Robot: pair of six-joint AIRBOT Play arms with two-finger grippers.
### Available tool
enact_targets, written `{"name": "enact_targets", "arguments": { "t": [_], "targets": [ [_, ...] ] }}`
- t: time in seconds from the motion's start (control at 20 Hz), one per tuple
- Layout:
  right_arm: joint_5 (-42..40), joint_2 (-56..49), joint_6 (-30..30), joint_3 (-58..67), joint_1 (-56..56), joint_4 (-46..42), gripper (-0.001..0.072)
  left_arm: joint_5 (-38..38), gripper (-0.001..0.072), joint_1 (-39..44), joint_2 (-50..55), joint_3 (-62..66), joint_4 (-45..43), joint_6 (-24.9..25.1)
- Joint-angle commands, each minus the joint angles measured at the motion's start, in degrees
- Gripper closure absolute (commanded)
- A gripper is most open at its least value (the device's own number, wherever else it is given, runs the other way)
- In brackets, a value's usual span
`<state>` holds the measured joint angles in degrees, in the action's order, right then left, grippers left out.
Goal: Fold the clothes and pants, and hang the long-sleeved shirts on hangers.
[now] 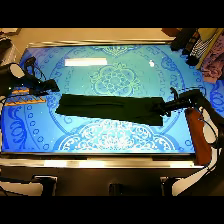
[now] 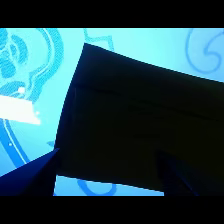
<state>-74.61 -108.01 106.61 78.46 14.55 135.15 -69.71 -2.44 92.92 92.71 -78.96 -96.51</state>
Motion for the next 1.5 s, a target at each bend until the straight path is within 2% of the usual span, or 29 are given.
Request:
{"name": "enact_targets", "arguments": {
  "t": [0.0,0.1,0.15,0.35,0.45,0.6,0.75,1.05,1.3,1.45],
  "targets": [
    [1.1,1.2,-2.4,0.1,-1.9,-0.2,0.0686,0.0,0.0086,0.0,0.1,0.0,3.2,0.0],
    [0.7,4.3,-4.0,0.5,-1.9,-0.5,0.0687,0.0,0.0631,0.5,0.8,0.0,7.7,0.0],
    [-0.2,6.4,-5.4,1.3,-1.9,-1.0,0.0687,0.3,0.0688,1.2,1.6,-0.1,9.9,0.0],
    [-5.5,14.7,-12.0,5.9,-1.9,-3.2,0.0686,3.4,0.0689,8.8,7.2,-0.2,19.0,-0.7],
    [-8.8,17.6,-15.2,8.4,-1.9,-5.4,0.0686,7.8,0.069,14.8,10.6,-0.2,22.9,-4.6],
    [-12.2,21.3,-17.1,10.4,-1.9,-6.8,0.0686,15.6,0.0691,24.5,15.5,-0.1,27.1,-9.4],
    [-15.2,24.3,-19.4,12.7,-1.9,-7.1,0.0685,20.8,0.0691,32.7,19.2,-0.1,30.2,-11.6],
    [-17.5,29.4,-22.1,13.8,-1.9,-7.1,0.0685,28.5,0.0691,41.8,23.7,0.4,40.3,-13.3],
    [-16.5,29.9,-22.9,13.8,-1.9,-7.1,0.0685,28.0,0.0691,44.6,28.0,6.1,46.9,-12.8],
    [-14.2,29.9,-22.3,13.8,-1.9,-7.0,0.0685,20.6,0.069,41.4,26.7,7.0,46.9,-9.2]
  ]
}}
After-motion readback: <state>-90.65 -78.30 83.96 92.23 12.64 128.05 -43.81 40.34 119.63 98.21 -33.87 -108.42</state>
